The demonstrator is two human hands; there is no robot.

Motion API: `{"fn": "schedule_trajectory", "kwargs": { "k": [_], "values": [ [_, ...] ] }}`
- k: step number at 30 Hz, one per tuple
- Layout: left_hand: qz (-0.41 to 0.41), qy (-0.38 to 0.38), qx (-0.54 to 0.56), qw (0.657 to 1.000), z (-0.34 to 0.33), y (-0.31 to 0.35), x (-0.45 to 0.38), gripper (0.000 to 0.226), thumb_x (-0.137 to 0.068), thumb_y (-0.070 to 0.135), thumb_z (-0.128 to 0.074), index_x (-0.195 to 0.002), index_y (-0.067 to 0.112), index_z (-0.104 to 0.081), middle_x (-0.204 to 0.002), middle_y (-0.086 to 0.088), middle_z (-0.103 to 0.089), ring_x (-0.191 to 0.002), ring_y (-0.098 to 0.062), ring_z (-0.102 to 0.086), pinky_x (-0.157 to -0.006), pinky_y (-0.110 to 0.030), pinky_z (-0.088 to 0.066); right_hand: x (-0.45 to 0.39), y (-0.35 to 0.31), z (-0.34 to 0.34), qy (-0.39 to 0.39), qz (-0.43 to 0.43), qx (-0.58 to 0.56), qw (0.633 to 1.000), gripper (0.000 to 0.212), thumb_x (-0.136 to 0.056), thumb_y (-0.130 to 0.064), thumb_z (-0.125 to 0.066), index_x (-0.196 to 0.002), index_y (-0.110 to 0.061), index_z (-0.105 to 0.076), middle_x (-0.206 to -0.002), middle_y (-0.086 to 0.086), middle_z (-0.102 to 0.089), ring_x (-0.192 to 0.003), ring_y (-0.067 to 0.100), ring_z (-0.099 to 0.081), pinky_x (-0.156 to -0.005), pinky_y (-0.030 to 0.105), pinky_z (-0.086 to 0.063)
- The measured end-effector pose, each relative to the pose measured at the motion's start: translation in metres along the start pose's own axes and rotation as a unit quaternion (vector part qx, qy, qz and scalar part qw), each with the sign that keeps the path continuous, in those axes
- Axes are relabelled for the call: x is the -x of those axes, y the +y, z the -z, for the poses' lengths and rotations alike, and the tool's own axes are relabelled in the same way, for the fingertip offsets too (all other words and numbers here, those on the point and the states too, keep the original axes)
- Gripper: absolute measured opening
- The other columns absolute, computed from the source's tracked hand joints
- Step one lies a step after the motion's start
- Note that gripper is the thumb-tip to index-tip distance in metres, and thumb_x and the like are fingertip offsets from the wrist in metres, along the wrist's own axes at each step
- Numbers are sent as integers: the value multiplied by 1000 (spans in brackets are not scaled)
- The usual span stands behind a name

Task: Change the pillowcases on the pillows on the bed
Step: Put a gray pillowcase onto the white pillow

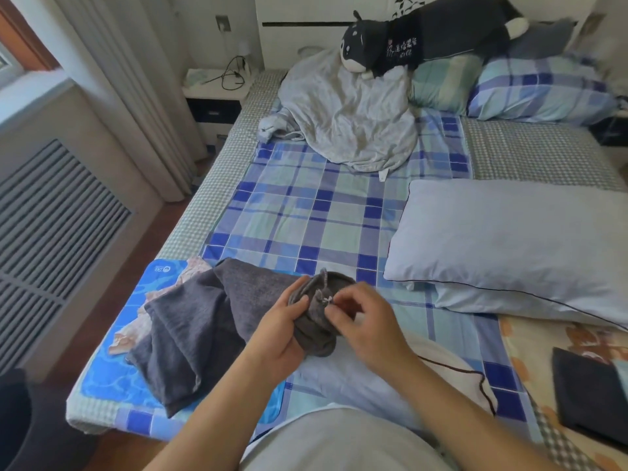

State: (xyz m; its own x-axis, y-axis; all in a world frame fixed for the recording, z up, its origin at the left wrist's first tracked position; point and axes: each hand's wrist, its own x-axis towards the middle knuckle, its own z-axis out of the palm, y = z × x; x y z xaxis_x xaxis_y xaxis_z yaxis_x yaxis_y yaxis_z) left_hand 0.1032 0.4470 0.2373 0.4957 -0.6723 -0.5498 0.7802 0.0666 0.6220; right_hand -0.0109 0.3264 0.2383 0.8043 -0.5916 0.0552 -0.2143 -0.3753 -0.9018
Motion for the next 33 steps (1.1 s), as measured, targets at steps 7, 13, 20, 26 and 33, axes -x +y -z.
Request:
{"fn": "schedule_trajectory", "kwargs": {
  "k": [7, 13, 20, 26, 33],
  "values": [
    [47, 13, -15, 999, -23, -15, -19, 39, -108, 14, -36, -136, 24, -61, -130, -16, -67, -118, -35, -65, -96, -50, -51, 25, 32, 7, 33, -49, 35, 998, 22, -87, -6, -70, -90, -25, -60, -91, -11, -62, -88, 5, -60, -77, 19, -50],
    [70, 1, -54, 996, -32, -22, -38, 39, -110, 18, -31, -134, 22, -62, -126, -16, -69, -111, -33, -69, -102, -52, -49, 84, 107, 84, 247, -249, 300, 887, 52, -74, -9, -74, -123, -14, -57, -135, 12, -49, -128, 35, -40, -105, 49, -37],
    [42, -100, -84, 990, -44, -29, -36, 38, -105, 17, -46, -142, 25, -55, -131, -14, -65, -102, -28, -61, -79, -37, -43, 116, 148, 106, 165, -342, 31, 925, 33, -101, -28, -51, -134, -30, -56, -136, -5, -56, -131, 18, -48, -109, 38, -40],
    [-41, -97, -224, 969, -48, -13, -16, 62, -94, -14, -52, -144, 23, -53, -139, -2, -63, -129, -22, -59, -105, -41, -46, 59, 42, 69, 144, -142, -62, 977, 23, -104, -17, -46, -96, -28, -64, -89, -8, -68, -84, 7, -62, -70, 18, -45],
    [-121, -34, -225, 966, -49, 23, 38, 52, -96, -13, -47, -134, 20, -60, -129, -3, -69, -121, -19, -65, -99, -34, -51, 23, 5, 39, 50, 95, 62, 992, 18, -93, -33, -50, -101, -30, -65, -88, -12, -63, -82, 8, -55, -76, 26, -41]
  ]
}}
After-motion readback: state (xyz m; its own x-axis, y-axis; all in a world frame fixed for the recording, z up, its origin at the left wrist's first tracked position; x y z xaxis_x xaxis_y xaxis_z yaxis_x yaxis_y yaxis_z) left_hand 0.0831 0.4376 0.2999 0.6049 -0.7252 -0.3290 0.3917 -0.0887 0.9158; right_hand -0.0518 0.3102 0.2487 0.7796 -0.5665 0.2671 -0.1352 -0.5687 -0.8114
